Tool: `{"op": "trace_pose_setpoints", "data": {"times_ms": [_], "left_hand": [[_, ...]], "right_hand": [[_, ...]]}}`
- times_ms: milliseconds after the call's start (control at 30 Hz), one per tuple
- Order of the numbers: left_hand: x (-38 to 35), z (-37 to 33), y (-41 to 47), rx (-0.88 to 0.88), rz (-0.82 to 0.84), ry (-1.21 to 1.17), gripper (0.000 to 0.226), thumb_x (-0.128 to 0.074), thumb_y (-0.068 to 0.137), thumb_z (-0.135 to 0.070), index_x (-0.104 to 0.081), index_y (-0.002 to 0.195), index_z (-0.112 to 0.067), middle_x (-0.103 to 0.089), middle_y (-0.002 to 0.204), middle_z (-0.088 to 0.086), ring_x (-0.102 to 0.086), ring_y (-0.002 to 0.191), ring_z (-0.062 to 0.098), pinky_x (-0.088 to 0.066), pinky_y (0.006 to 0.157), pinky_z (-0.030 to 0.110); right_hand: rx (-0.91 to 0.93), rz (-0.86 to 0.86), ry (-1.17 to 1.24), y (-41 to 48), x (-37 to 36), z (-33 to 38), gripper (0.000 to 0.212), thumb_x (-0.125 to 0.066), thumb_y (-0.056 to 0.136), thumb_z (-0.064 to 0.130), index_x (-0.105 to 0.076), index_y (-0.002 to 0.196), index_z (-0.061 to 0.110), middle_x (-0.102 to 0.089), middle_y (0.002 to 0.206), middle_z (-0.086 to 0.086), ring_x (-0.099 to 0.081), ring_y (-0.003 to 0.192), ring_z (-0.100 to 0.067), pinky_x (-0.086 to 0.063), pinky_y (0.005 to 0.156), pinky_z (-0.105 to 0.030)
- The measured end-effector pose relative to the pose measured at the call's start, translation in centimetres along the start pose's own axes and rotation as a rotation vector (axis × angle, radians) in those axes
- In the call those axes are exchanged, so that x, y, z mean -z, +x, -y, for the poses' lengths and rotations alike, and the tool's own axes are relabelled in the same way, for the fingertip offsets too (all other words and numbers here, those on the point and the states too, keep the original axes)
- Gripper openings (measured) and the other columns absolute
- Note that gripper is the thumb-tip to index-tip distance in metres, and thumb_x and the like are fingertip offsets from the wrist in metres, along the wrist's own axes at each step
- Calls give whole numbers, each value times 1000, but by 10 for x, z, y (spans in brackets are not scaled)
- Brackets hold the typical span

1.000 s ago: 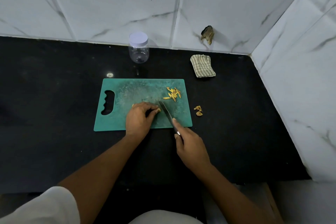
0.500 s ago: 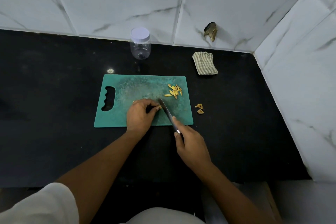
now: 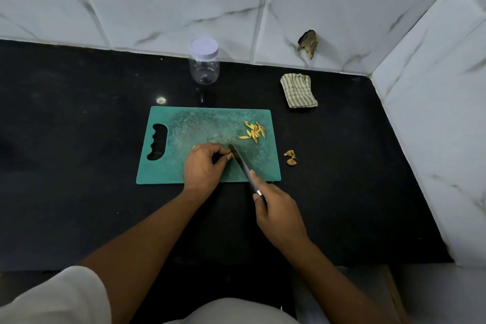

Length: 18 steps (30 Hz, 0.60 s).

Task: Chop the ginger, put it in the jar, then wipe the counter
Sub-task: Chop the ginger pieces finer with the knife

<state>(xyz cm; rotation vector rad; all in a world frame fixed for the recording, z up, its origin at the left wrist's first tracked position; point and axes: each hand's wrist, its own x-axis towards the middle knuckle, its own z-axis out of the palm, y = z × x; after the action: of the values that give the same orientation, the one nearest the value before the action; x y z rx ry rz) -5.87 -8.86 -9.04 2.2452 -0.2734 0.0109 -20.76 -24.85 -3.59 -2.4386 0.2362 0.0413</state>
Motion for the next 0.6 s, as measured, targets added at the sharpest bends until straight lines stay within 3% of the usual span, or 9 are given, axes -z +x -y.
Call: {"op": "trace_pose_setpoints", "data": {"times_ms": [133, 600], "left_hand": [[1, 0, -1, -8, -1, -13, 5, -78, 88, -30, -78, 93, -30, -73, 95, -19, -64, 93, 7, -57, 79, 39], [5, -5, -3, -37, -12, -6, 9, -79, 88, -25, -77, 95, -30, -73, 97, -16, -63, 95, 10, -56, 80, 35]], "right_hand": [[-10, 1, -12, -2, -3, 2, 59, -50, 104, 21, -34, 158, 39, -62, 108, 6, -60, 91, -12, -55, 76, -41], [-8, 17, -119, -2, -5, 3, 65, -47, 104, 22, -24, 161, 42, -55, 101, 6, -60, 78, -17, -54, 68, -44]]}}
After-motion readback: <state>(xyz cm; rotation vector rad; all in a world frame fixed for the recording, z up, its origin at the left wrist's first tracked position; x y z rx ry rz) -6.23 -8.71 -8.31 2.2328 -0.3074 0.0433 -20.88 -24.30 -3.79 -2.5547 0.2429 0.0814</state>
